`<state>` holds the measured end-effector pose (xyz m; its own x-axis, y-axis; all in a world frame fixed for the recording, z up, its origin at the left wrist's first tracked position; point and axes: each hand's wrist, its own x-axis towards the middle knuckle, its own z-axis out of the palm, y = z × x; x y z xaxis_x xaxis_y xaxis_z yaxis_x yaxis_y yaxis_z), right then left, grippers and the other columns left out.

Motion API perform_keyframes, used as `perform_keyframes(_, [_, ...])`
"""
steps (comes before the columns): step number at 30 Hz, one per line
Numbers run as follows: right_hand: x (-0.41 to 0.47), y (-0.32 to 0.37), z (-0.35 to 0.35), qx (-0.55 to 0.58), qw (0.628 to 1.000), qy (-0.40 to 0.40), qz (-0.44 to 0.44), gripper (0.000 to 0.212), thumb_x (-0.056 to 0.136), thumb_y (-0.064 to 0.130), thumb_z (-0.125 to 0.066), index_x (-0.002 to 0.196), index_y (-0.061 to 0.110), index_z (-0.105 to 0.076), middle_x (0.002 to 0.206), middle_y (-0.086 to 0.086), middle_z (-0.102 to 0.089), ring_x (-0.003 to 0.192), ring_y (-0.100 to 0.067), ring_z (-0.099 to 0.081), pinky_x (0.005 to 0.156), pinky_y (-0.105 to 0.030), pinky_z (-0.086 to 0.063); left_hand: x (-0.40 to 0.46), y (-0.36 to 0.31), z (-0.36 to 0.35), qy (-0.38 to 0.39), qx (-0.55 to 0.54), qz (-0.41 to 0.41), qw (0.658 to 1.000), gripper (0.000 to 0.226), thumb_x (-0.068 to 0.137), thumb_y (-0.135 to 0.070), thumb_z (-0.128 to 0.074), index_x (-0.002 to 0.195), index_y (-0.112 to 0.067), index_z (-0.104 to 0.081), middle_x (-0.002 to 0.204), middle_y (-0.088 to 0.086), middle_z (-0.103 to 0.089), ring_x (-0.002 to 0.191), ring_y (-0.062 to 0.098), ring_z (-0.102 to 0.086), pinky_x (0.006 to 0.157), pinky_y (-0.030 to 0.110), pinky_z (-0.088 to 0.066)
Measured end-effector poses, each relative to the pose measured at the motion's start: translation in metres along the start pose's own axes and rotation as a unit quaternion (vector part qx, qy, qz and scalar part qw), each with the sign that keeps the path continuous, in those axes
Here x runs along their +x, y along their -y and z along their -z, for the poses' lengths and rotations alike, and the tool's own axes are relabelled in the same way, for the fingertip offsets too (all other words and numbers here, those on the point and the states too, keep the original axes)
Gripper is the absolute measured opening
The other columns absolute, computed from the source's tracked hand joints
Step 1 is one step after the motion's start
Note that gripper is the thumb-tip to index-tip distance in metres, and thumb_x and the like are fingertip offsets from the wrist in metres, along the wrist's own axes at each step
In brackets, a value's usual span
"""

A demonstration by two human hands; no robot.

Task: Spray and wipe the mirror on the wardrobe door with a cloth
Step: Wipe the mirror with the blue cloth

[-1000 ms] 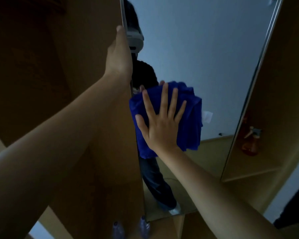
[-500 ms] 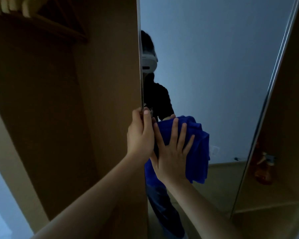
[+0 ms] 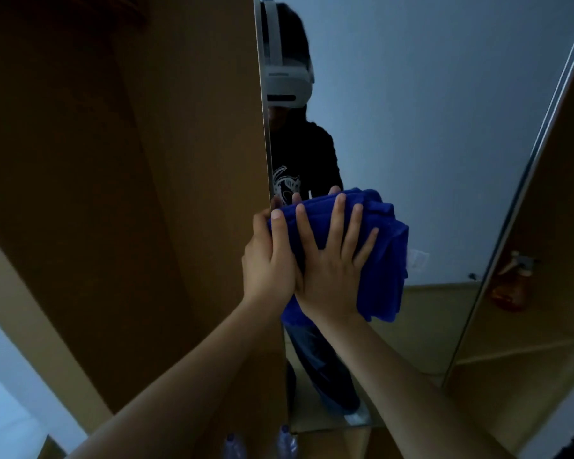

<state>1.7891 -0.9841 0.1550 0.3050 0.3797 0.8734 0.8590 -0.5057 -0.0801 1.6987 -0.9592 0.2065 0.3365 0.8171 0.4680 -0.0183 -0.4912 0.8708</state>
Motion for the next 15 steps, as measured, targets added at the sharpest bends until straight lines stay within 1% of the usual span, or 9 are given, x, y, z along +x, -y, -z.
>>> perform_keyframes(2, [-0.016, -0.002, -0.008, -0.001, 1.000, 0.014, 0.013, 0.072, 0.093, 0.068, -0.015, 0.153, 0.035, 0.005, 0.160, -0.017, 0.001, 0.146, -0.038, 0.013, 0.114, -0.061, 0.007, -0.001, 0.001, -0.002, -0.006, 0.013, -0.004, 1.000, 0.044, 0.103, -0.049, -0.024, 0.124, -0.022, -0.051, 0.095, -0.008, -0.068, 0.088, 0.007, -0.065, 0.080, 0.033, -0.053])
perform_keyframes(3, [-0.027, -0.004, -0.013, 0.001, 1.000, 0.021, 0.020, 0.072, 0.093, 0.068, -0.017, 0.153, 0.036, 0.006, 0.160, -0.016, 0.003, 0.146, -0.038, 0.014, 0.114, -0.061, 0.008, -0.002, 0.002, -0.003, -0.010, 0.019, -0.007, 1.000, 0.045, 0.103, -0.049, -0.024, 0.125, -0.021, -0.051, 0.098, -0.010, -0.067, 0.092, 0.005, -0.065, 0.083, 0.033, -0.053])
perform_keyframes(4, [-0.039, -0.006, -0.018, 0.004, 0.999, 0.025, 0.025, 0.073, 0.093, 0.067, -0.022, 0.153, 0.036, 0.006, 0.161, -0.015, 0.007, 0.146, -0.037, 0.015, 0.114, -0.061, 0.008, -0.003, 0.003, -0.004, -0.014, 0.024, -0.008, 1.000, 0.045, 0.103, -0.049, -0.024, 0.127, -0.021, -0.050, 0.098, -0.011, -0.067, 0.092, 0.003, -0.064, 0.084, 0.032, -0.053])
perform_keyframes(5, [-0.051, -0.008, -0.024, 0.006, 0.999, 0.027, 0.027, 0.075, 0.093, 0.065, -0.027, 0.153, 0.036, 0.006, 0.161, -0.014, 0.011, 0.147, -0.037, 0.014, 0.115, -0.061, 0.007, -0.004, 0.005, -0.005, -0.015, 0.027, -0.008, 0.999, 0.045, 0.103, -0.048, -0.025, 0.127, -0.020, -0.050, 0.096, -0.011, -0.066, 0.090, 0.002, -0.065, 0.083, 0.032, -0.054])
perform_keyframes(7, [-0.071, -0.010, -0.033, 0.011, 0.999, 0.026, 0.024, 0.074, 0.094, 0.062, -0.029, 0.153, 0.036, 0.005, 0.161, -0.012, 0.015, 0.147, -0.037, 0.012, 0.115, -0.062, 0.004, -0.008, 0.013, -0.005, -0.015, 0.029, -0.010, 0.999, 0.044, 0.103, -0.048, -0.026, 0.127, -0.020, -0.049, 0.092, -0.011, -0.066, 0.084, 0.003, -0.066, 0.080, 0.033, -0.056])
perform_keyframes(11, [-0.082, -0.009, -0.038, 0.003, 0.999, 0.031, 0.016, 0.076, 0.091, 0.063, -0.030, 0.153, 0.036, 0.006, 0.160, -0.012, 0.017, 0.147, -0.037, 0.014, 0.114, -0.061, 0.006, -0.021, 0.035, -0.003, 0.000, 0.023, -0.005, 1.000, 0.042, 0.103, -0.047, -0.028, 0.125, -0.019, -0.050, 0.098, -0.009, -0.068, 0.091, 0.004, -0.066, 0.083, 0.035, -0.056])
perform_keyframes(13, [-0.079, -0.010, -0.037, 0.001, 0.999, 0.034, 0.015, 0.077, 0.091, 0.065, -0.028, 0.153, 0.036, 0.007, 0.161, -0.012, 0.016, 0.147, -0.037, 0.015, 0.114, -0.062, 0.005, -0.026, 0.044, -0.001, 0.007, 0.021, 0.000, 1.000, 0.040, 0.103, -0.046, -0.028, 0.119, -0.019, -0.053, 0.093, -0.008, -0.068, 0.083, 0.003, -0.065, 0.076, 0.032, -0.054])
perform_keyframes(15, [-0.071, -0.009, -0.032, 0.011, 0.999, 0.029, 0.010, 0.071, 0.095, 0.065, -0.023, 0.153, 0.036, 0.007, 0.162, -0.013, 0.008, 0.147, -0.036, 0.012, 0.114, -0.063, 0.002, -0.030, 0.048, 0.001, 0.019, 0.005, -0.001, 1.000, 0.035, 0.103, -0.043, -0.028, 0.106, -0.022, -0.055, 0.082, -0.003, -0.066, 0.069, 0.006, -0.062, 0.064, 0.027, -0.051])
